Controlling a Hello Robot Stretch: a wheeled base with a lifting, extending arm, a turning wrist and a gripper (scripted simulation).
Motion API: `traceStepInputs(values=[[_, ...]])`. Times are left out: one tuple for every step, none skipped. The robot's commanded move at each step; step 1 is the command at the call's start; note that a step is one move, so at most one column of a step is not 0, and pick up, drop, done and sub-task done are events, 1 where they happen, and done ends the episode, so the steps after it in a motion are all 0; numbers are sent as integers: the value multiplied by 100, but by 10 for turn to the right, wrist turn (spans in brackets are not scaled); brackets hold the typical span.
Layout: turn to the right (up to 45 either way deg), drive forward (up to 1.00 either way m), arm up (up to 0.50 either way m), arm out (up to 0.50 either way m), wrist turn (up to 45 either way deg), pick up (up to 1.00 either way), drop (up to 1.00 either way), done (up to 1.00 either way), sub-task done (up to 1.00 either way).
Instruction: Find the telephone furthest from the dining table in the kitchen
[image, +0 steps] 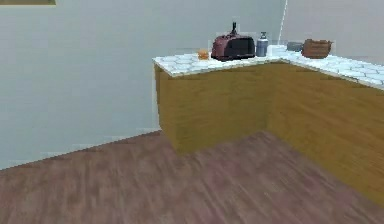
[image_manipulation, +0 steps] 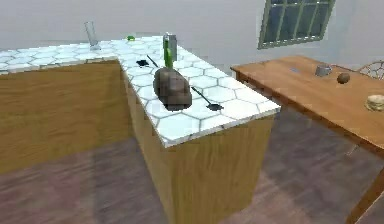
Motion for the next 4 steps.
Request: traceStepInputs(values=[[0,65,0,0,0,0,0,0,0],[390,0,0,0,0,0,0,0,0],[0,100,0,0,0,0,0,0,0],[180,0,0,0,0,0,0,0,0]])
